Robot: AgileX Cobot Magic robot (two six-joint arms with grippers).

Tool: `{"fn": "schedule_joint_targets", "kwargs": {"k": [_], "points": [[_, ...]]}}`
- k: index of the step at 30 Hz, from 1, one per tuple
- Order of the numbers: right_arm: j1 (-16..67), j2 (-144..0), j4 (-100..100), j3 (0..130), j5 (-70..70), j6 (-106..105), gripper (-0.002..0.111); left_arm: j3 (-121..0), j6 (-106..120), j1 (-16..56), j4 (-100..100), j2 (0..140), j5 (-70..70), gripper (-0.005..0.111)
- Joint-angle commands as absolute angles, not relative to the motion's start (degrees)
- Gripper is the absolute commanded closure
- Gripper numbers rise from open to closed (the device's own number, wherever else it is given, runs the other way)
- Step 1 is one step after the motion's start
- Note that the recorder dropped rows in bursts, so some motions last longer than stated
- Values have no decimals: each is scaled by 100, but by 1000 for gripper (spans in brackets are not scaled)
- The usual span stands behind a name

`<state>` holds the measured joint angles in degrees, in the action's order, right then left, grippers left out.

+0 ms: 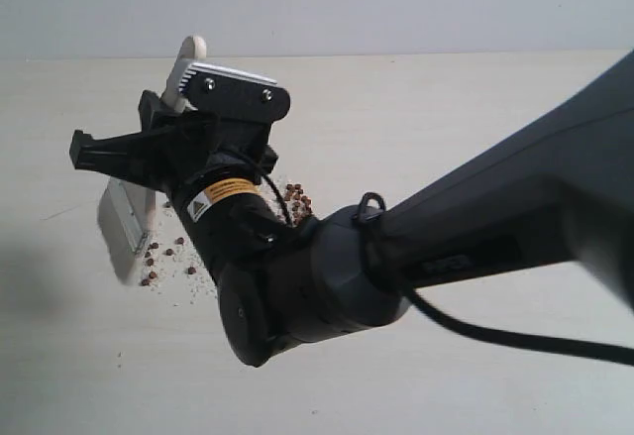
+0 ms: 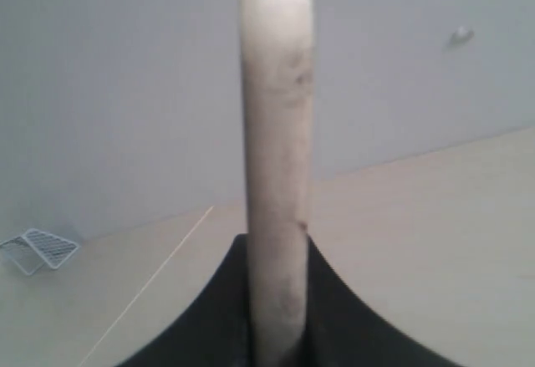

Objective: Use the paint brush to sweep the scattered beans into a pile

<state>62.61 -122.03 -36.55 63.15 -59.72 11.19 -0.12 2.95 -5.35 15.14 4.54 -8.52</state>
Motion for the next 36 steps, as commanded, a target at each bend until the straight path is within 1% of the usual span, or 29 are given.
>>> {"fn": "schedule_joint_targets", "kwargs": {"k": [1,7,18,23,25,29,33,36], "points": [[6267,-12765,-3200,6863,-6096,1686,108,0,295,-542,1561,434,-832,107],[6267,-12992,-3920,7310,-4998,1549,108,0,295,-542,1561,434,-832,107],[6267,-12920,-5486,7310,-4641,-219,108,0,307,-542,1561,434,-832,107],[6267,-12427,-6831,7310,-4641,-2358,108,0,307,-542,1561,434,-832,107],[6267,-12364,-7176,7310,-4641,-2906,108,0,307,-542,1561,434,-832,107],[6267,-12364,-7643,7310,-4878,-3417,108,0,307,-542,1561,434,-832,107],[6267,-12364,-8655,7298,-5762,-4428,108,0,307,-542,1561,434,-832,107],[6267,-12319,-8789,7298,-6004,-4483,108,0,307,-542,1561,434,-832,107]]}}
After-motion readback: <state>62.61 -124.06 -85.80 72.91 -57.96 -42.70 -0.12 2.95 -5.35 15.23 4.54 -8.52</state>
